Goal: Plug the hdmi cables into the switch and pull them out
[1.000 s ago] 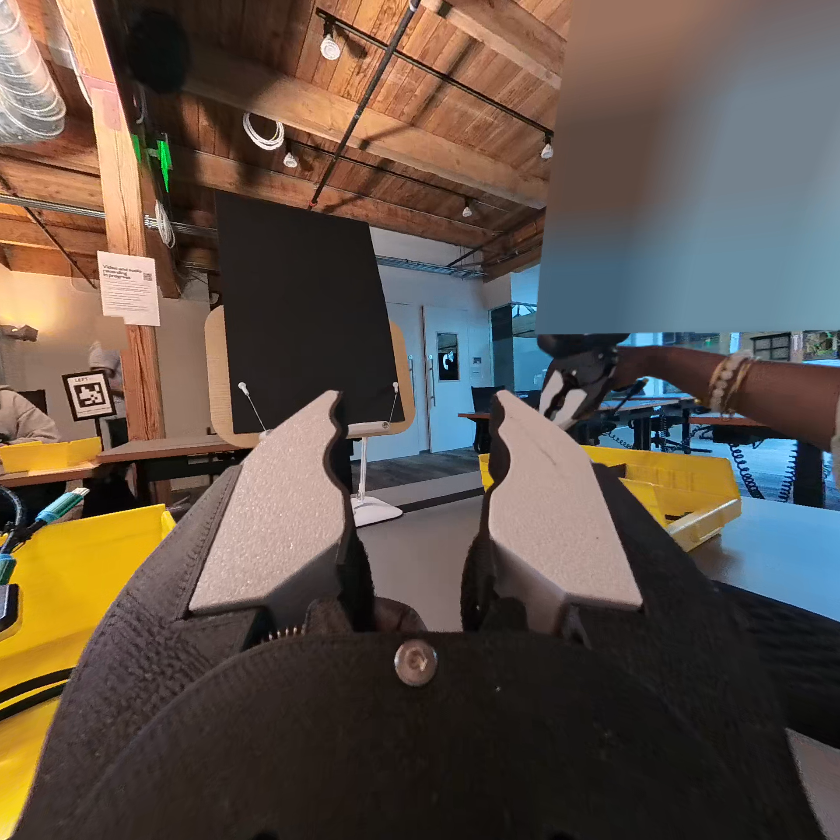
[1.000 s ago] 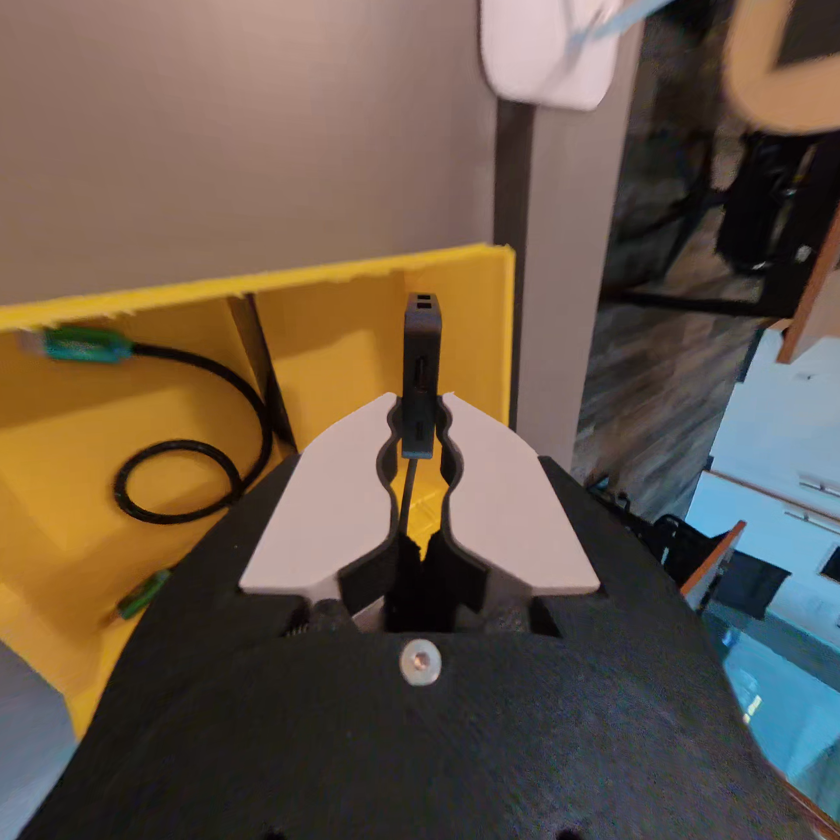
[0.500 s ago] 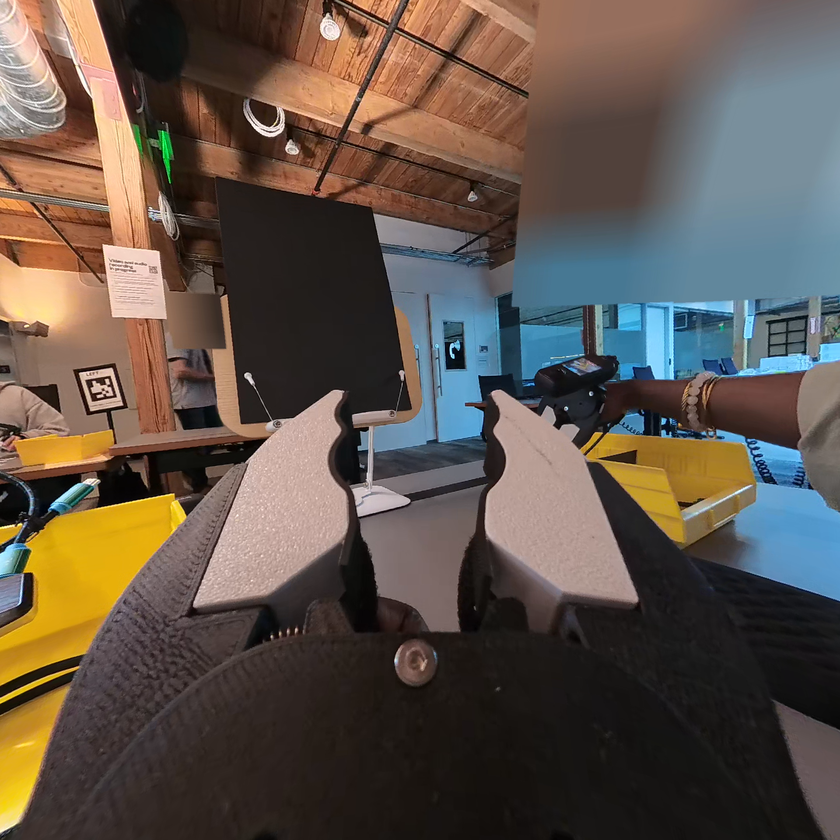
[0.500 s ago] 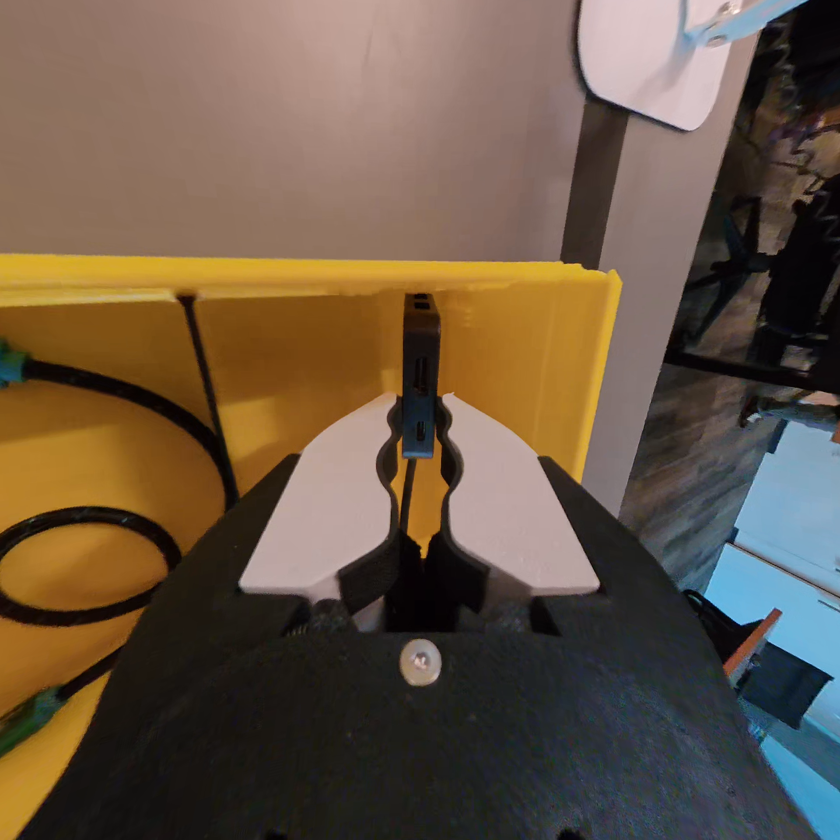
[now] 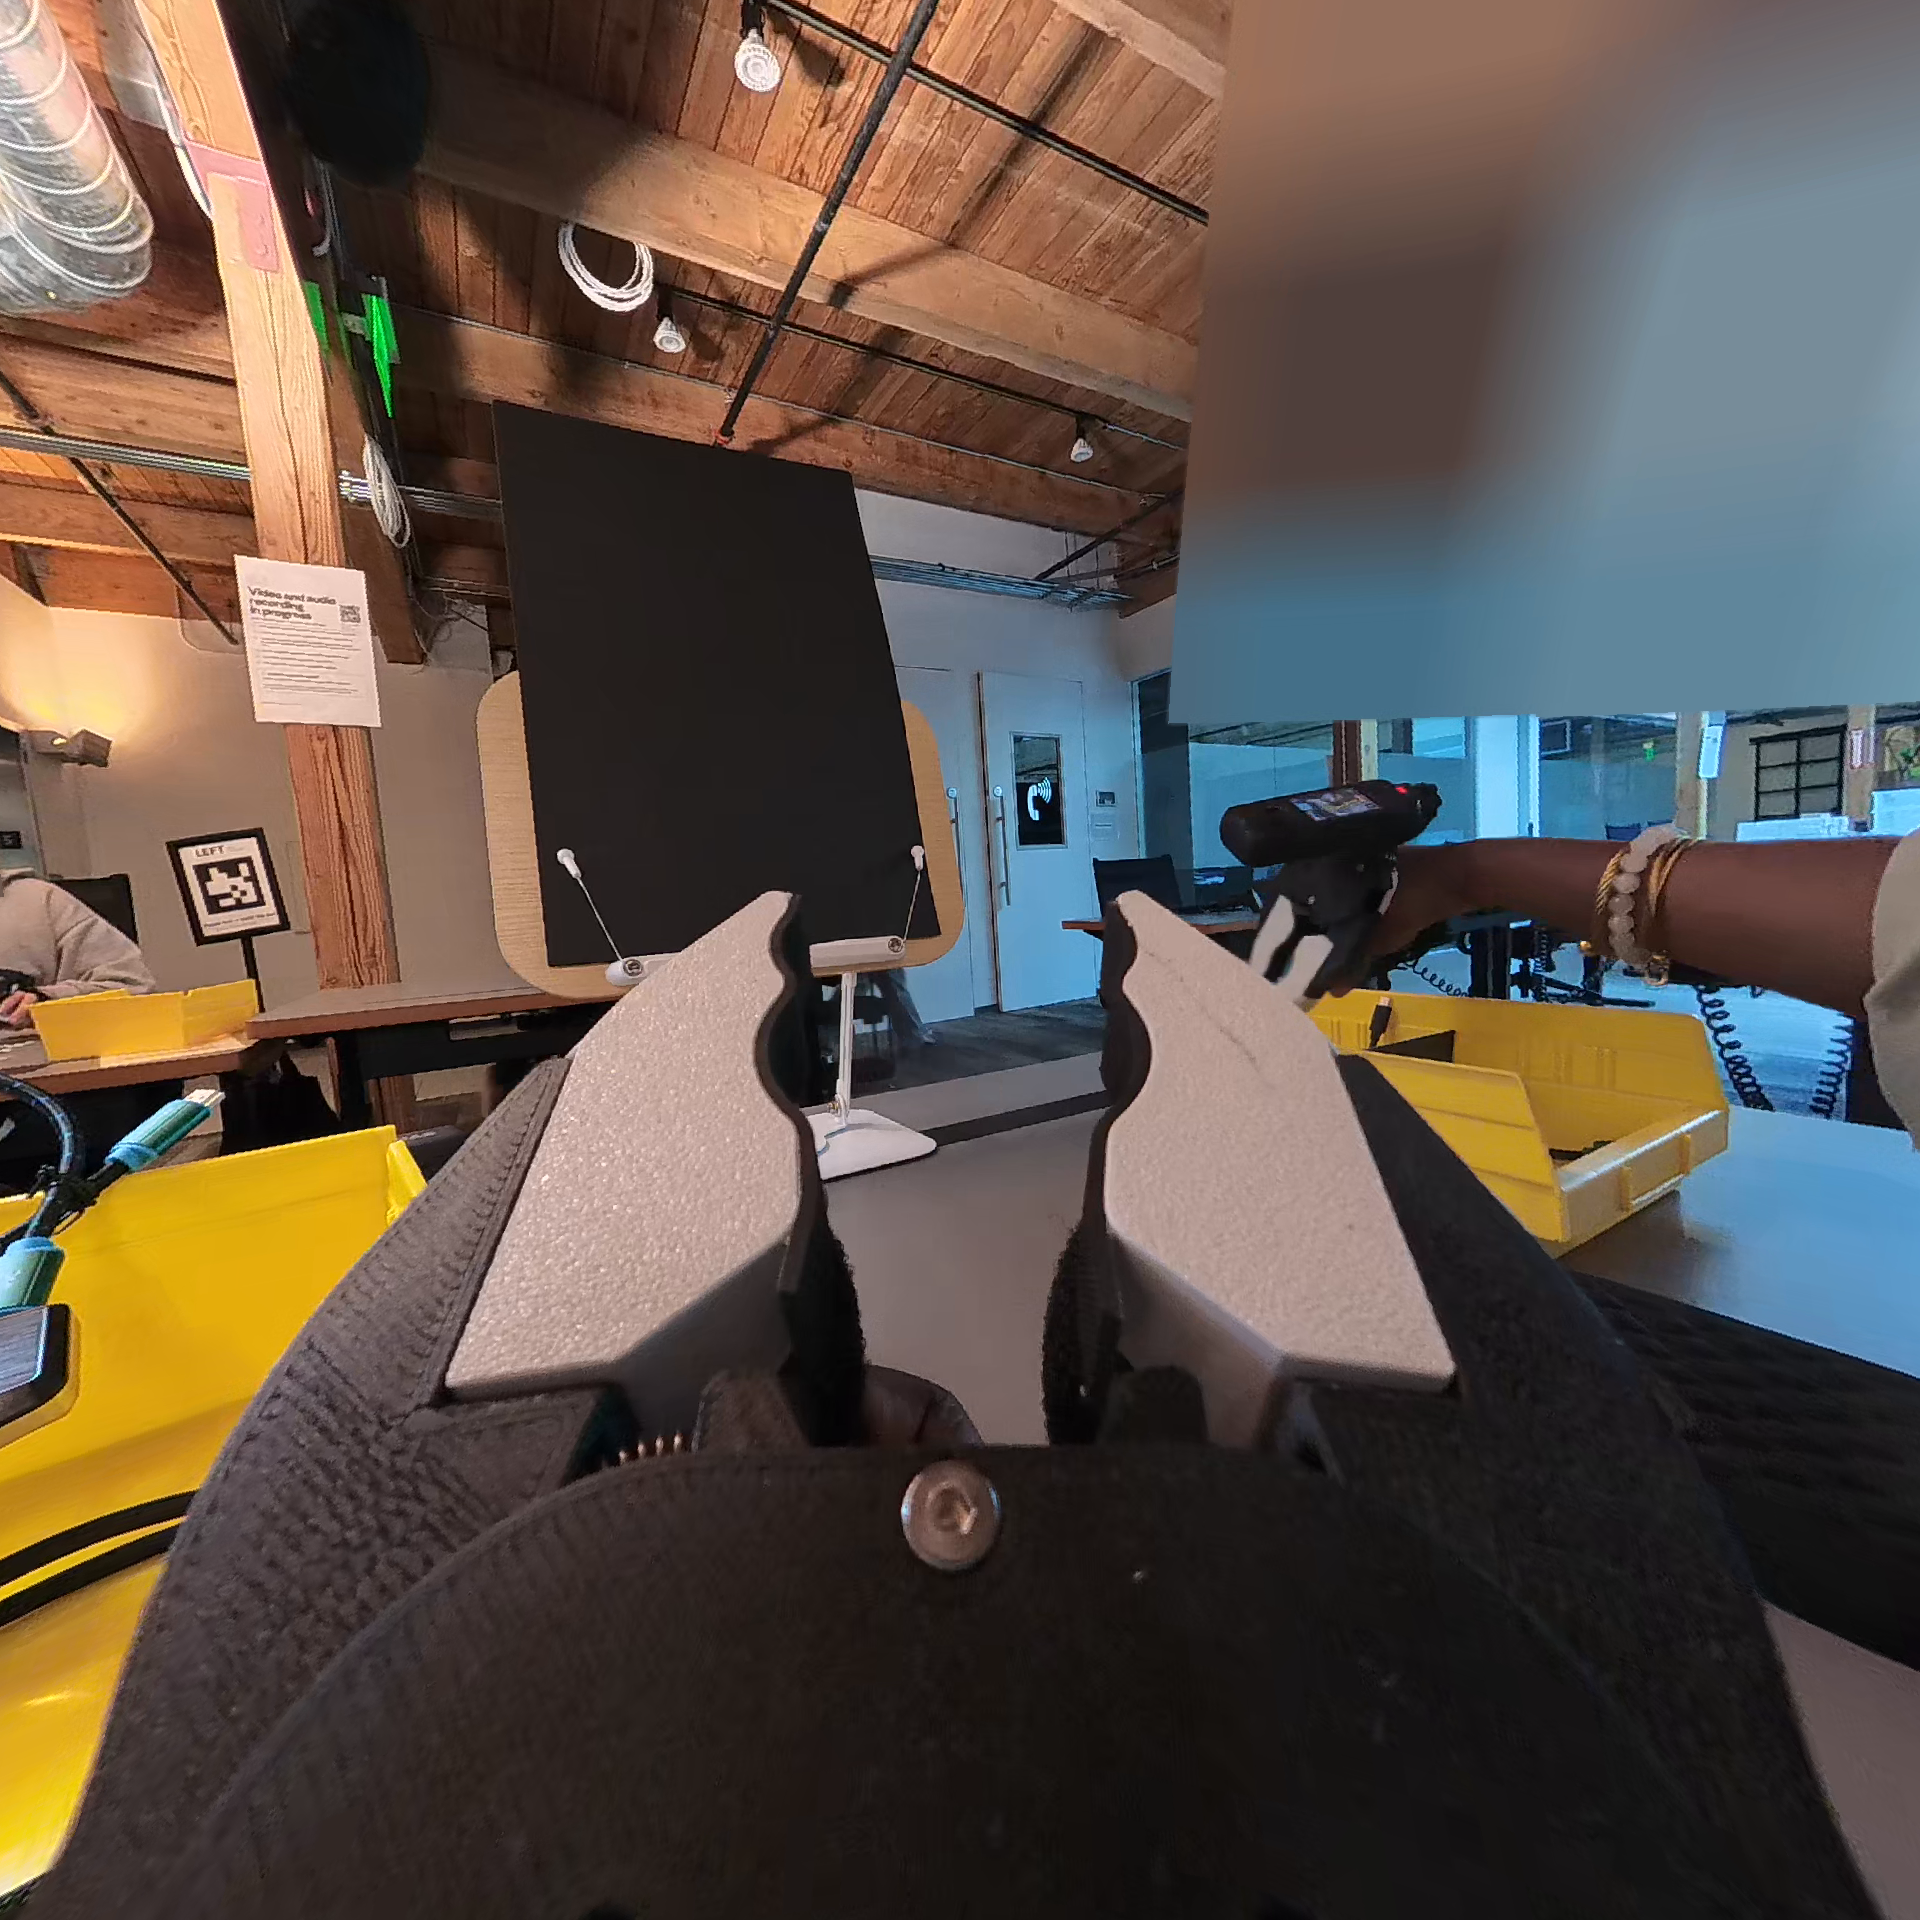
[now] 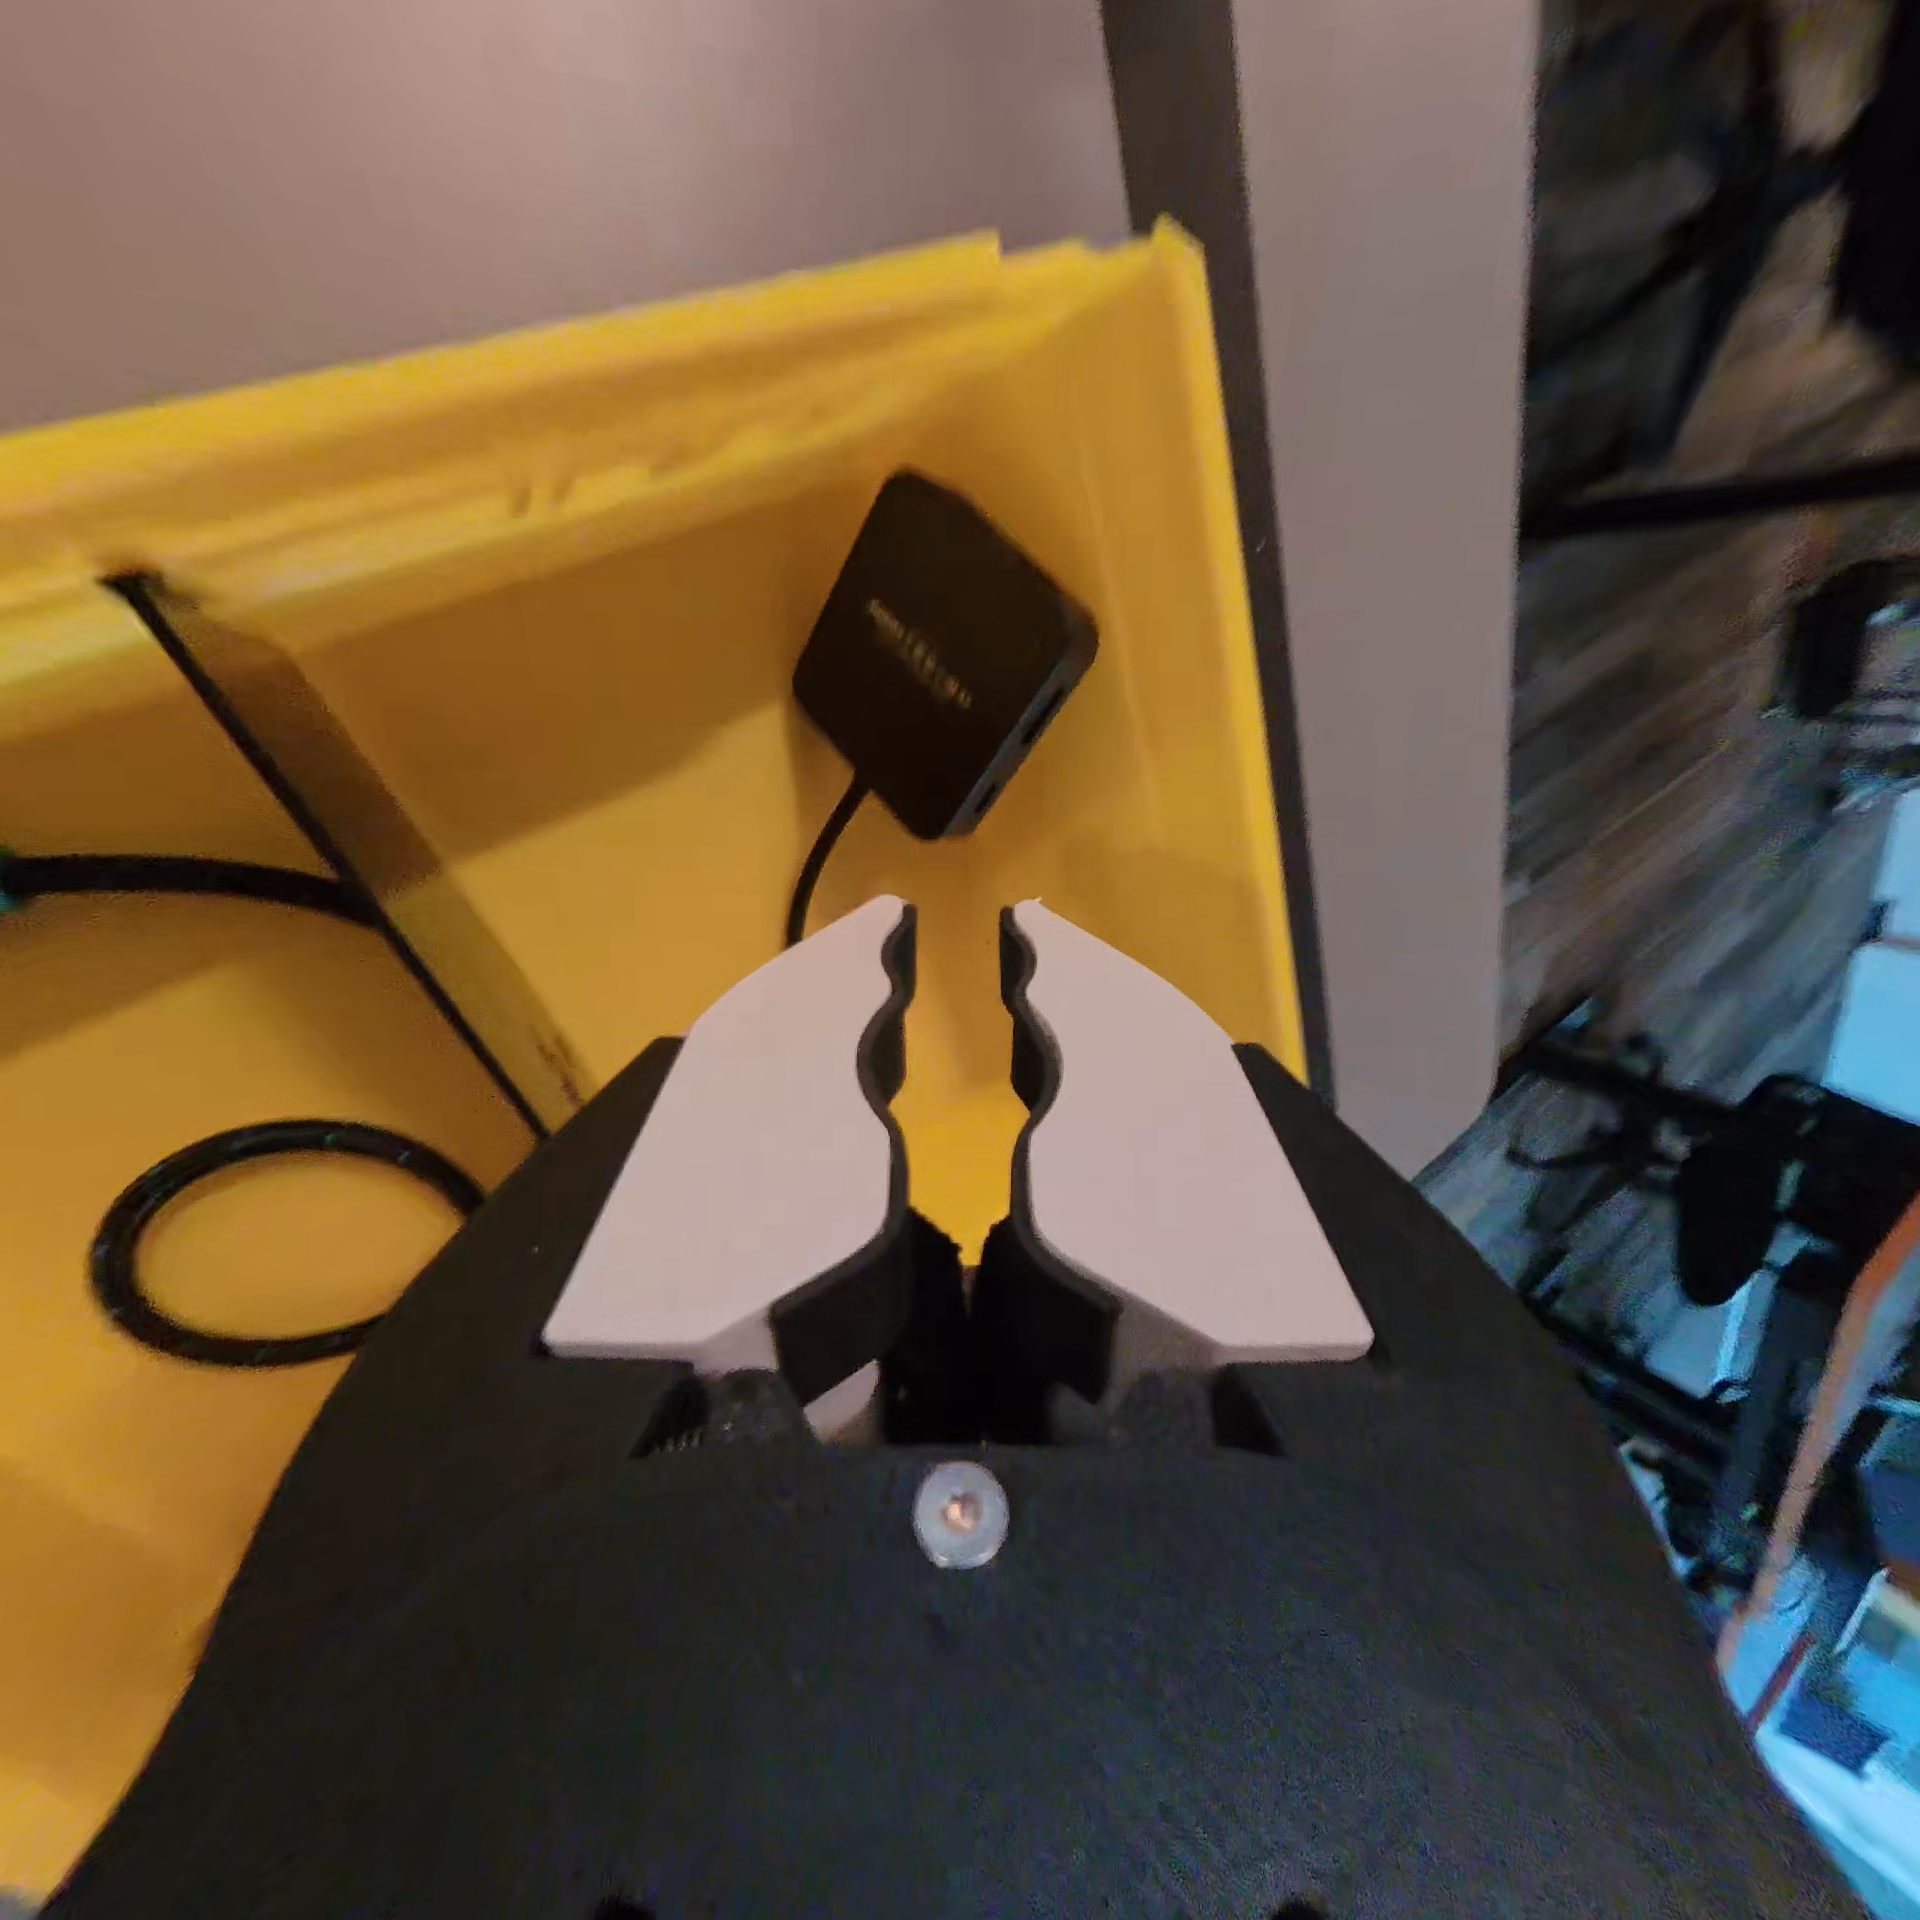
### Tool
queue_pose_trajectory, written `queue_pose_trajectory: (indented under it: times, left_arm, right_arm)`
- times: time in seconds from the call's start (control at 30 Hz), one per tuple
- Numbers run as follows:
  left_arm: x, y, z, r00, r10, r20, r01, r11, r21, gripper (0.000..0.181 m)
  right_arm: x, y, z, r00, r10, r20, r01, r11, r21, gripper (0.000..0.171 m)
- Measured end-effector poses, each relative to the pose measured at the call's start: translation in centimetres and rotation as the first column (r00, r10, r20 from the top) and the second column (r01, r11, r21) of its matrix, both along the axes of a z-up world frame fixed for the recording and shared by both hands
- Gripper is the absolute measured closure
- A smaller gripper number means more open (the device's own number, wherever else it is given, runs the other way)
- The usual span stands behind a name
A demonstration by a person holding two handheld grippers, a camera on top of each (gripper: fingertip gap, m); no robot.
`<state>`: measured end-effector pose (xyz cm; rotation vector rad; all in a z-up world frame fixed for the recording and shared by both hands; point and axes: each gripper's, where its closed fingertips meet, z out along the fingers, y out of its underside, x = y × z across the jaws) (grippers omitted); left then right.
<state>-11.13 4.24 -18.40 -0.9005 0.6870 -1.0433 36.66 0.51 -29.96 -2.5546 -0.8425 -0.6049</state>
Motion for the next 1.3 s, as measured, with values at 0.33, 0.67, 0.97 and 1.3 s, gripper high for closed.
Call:
queue_pose_trajectory:
  times: [0.33,0.67,0.97,1.3]
  left_arm:
    - [0.0,0.3,-0.2,0.999,-0.010,-0.030,0.010,1.000,-0.012,0.129]
    - [-1.4,4.8,-2.0,0.959,0.139,-0.247,-0.165,0.982,-0.088,0.121]
    - [-7.8,18.3,-5.1,0.668,0.259,-0.698,-0.511,0.841,-0.177,0.115]
    - [-6.4,28.0,-12.7,0.564,0.028,-0.825,-0.663,0.611,-0.433,0.114]
  right_arm:
    - [-7.1,0.6,6.3,0.979,-0.044,-0.198,0.123,0.906,0.406,0.146]
    - [-31.0,-7.4,6.2,0.835,0.361,-0.416,0.011,0.745,0.667,0.089]
    - [-32.9,-6.6,-2.5,0.814,0.273,-0.512,0.069,0.831,0.552,0.113]
    - [-32.4,-6.7,-1.5,0.761,0.309,-0.570,0.117,0.799,0.589,0.119]
